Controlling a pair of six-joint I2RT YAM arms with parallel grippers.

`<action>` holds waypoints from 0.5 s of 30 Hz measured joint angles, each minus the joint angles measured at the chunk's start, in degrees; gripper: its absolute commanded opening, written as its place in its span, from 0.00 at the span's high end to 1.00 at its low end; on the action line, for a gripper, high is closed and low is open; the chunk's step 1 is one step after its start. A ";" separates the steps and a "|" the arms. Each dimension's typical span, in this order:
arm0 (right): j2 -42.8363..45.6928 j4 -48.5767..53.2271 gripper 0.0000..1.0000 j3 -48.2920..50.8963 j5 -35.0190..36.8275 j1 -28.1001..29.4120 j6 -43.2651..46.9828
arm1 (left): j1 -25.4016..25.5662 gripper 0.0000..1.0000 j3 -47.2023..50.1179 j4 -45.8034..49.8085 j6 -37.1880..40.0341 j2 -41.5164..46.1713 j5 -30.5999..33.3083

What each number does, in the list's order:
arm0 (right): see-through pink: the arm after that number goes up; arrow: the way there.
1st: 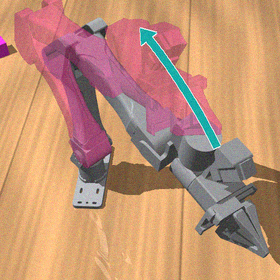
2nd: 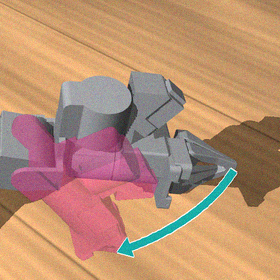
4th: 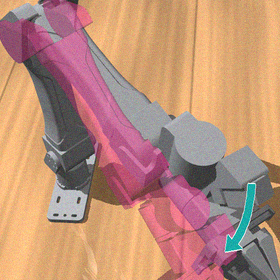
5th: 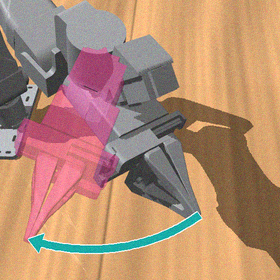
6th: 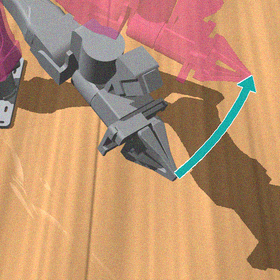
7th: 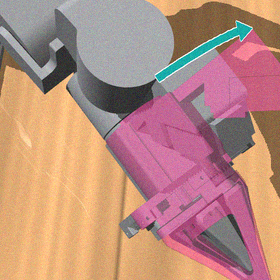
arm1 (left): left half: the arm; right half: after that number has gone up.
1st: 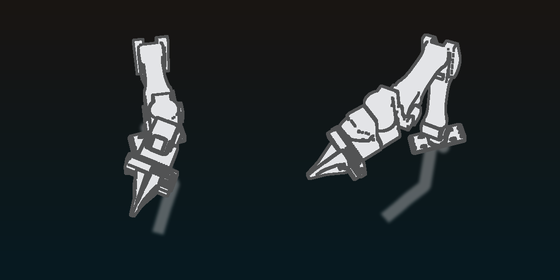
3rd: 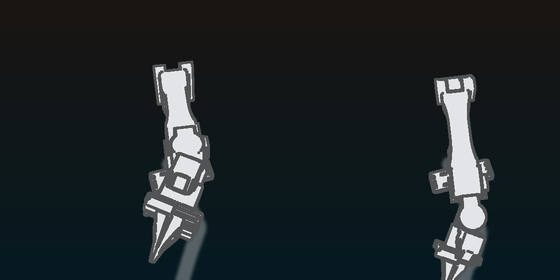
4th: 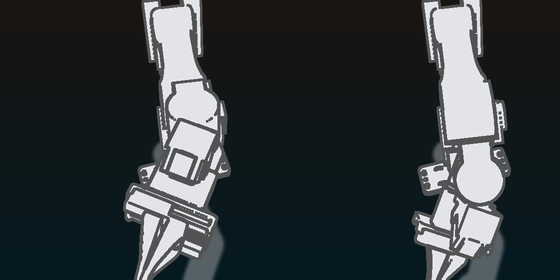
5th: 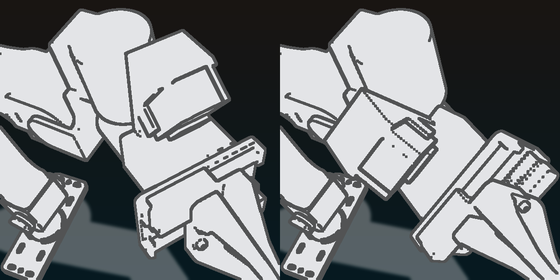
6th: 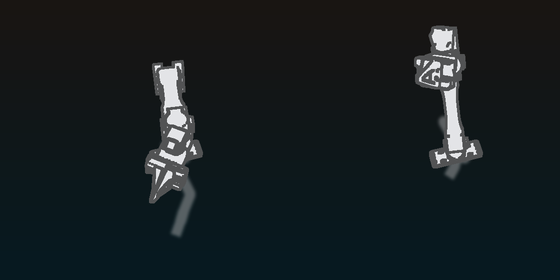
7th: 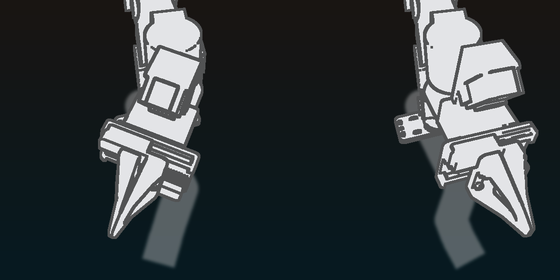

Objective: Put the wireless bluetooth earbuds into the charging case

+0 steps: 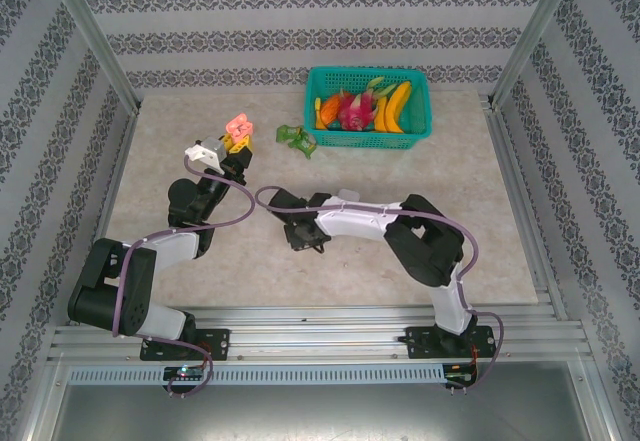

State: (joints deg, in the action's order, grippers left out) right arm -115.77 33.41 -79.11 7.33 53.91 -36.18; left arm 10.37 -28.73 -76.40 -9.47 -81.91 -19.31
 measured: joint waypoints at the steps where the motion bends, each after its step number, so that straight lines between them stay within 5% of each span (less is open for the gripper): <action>1: 0.00 -0.46 0.69 0.00 -0.20 -0.63 2.27 | 0.00 1.00 0.00 0.00 0.00 0.00 -0.11; 15: -2.08 0.57 0.61 -2.64 -0.37 -1.42 12.04 | 0.00 1.00 0.02 0.50 0.00 1.29 -0.15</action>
State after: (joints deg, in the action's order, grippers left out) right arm -117.84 33.98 -81.76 6.96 52.49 -24.14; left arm 10.37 -28.71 -75.90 -9.47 -80.62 -19.46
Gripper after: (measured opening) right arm 0.385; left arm 0.215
